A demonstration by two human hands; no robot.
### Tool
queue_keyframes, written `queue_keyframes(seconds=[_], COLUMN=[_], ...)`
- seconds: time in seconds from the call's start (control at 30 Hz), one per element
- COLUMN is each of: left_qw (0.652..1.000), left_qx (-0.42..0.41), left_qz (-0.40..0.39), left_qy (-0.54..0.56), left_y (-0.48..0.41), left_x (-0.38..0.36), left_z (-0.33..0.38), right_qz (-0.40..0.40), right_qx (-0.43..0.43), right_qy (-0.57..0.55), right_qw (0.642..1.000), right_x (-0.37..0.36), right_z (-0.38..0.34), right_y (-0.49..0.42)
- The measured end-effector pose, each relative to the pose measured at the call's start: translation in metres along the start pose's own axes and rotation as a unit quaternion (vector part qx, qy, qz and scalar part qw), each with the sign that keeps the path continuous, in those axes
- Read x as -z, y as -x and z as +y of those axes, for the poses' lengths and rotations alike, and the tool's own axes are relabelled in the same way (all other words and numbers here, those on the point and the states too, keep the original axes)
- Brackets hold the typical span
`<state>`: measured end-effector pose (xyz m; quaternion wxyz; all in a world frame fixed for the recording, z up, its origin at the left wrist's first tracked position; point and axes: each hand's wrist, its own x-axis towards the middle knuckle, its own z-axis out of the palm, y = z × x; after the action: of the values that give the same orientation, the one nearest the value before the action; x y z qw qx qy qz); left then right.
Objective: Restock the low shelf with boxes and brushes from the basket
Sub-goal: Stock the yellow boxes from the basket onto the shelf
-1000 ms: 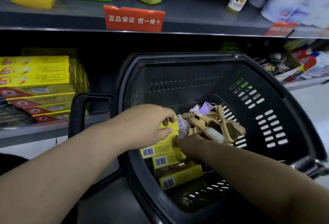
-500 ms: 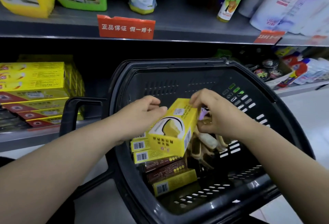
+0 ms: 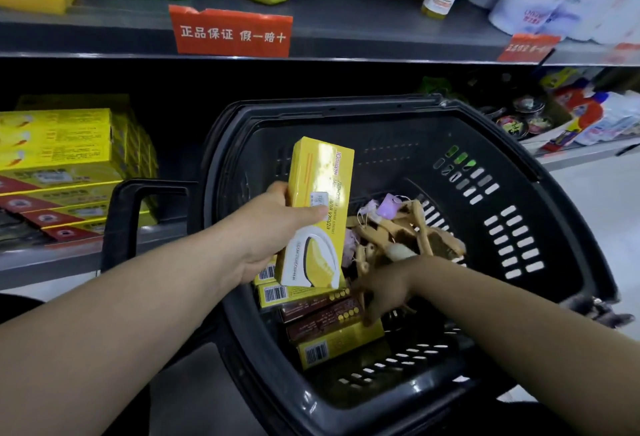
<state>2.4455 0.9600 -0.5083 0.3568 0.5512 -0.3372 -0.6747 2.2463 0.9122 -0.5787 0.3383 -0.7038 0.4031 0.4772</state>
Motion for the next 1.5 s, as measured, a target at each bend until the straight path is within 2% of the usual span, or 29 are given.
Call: queue_keyframes(seconds=[0.07,0.13,0.2,0.3,0.57,0.7,0.8,0.87,0.93,1.0,1.1,1.2,1.33,1.43,1.5], left_qw=[1.000,1.000,0.999,0.999,1.000,1.000,1.000,1.000,1.000,1.000,0.999,0.999,0.997,0.991,0.993], left_qx=[-0.001,0.000,0.000,0.002,0.015,0.016,0.013,0.008,0.001,-0.004,0.006,0.029,0.079,0.095,0.091], left_qz=[-0.002,-0.005,-0.007,-0.005,0.009,0.008,0.002,0.006,0.014,0.019,0.027,0.027,-0.015,-0.091,-0.078], left_qy=[-0.012,-0.021,-0.033,-0.047,-0.026,0.002,0.011,0.002,-0.007,-0.016,-0.033,-0.029,0.010,0.004,-0.016], left_y=[-0.002,-0.004,-0.005,-0.005,-0.009,-0.010,-0.009,-0.008,-0.008,-0.007,-0.006,-0.006,-0.002,0.003,0.006], left_x=[0.001,0.001,0.001,0.002,0.001,-0.001,-0.002,-0.003,-0.002,-0.002,-0.003,-0.008,-0.016,-0.015,-0.015], left_z=[-0.003,-0.005,-0.005,-0.005,-0.006,-0.004,-0.002,-0.002,-0.002,-0.002,-0.003,-0.003,0.000,0.005,0.005], right_qz=[-0.084,-0.094,-0.110,-0.106,-0.093,-0.097,-0.090,-0.035,0.100,0.233,0.339,0.443,0.516,0.539,0.548], right_qx=[-0.025,-0.023,-0.015,-0.010,0.001,-0.003,-0.023,0.005,0.054,0.093,0.158,0.193,0.205,0.230,0.243], right_qy=[0.060,0.077,0.044,0.025,0.106,0.035,0.025,0.030,0.030,-0.018,-0.116,-0.078,0.026,0.035,0.007], right_qw=[0.994,0.992,0.993,0.994,0.990,0.995,0.995,0.999,0.993,0.968,0.920,0.872,0.832,0.809,0.800], right_x=[-0.016,-0.024,-0.028,-0.027,-0.023,-0.021,-0.019,-0.004,0.017,0.032,0.038,0.038,0.037,0.039,0.039], right_z=[-0.006,-0.011,-0.013,-0.014,-0.015,0.000,0.006,0.012,0.023,0.034,0.032,0.019,0.003,-0.003,-0.006], right_y=[-0.022,-0.038,-0.047,-0.049,-0.046,-0.039,-0.027,-0.006,0.027,0.066,0.107,0.114,0.111,0.106,0.103])
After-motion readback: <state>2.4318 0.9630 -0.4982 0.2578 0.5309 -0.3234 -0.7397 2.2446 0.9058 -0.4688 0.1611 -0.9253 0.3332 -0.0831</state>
